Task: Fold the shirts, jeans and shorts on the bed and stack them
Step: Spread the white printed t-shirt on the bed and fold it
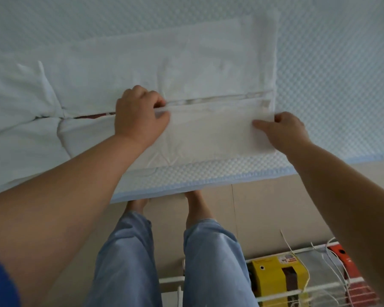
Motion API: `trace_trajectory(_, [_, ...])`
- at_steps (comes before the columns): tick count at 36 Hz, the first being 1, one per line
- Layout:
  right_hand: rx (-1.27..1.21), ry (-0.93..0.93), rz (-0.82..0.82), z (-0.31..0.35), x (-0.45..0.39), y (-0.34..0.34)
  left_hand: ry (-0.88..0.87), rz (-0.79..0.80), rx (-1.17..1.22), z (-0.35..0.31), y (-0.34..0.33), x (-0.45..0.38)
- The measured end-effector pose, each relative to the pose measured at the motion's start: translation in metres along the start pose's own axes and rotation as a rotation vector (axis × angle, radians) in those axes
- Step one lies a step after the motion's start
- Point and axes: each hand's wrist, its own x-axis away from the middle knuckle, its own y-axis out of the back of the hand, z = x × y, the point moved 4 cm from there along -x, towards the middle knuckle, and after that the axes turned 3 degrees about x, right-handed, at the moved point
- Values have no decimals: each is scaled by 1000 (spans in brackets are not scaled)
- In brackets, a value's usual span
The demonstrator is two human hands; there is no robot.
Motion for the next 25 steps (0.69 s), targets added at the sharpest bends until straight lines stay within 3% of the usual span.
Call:
trace_trajectory(5, [-264, 61, 26, -9, 7, 6, -55, -40, 31, -17, -5, -6])
trace_trajectory(13, [-283, -1, 129, -35, 4, 8, -73, 45, 31, -32, -22, -13])
trace_trajectory(15, [-263, 9, 48, -33, 2, 11, -60, 40, 31, -33, -23, -13])
trace_trajectory(19, [-104, 112, -313, -18, 0, 30, -59, 27, 57, -32, -20, -12])
trace_trajectory(25, [-169, 58, -179, -5, -14, 29, -98, -55, 49, -30, -13, -9])
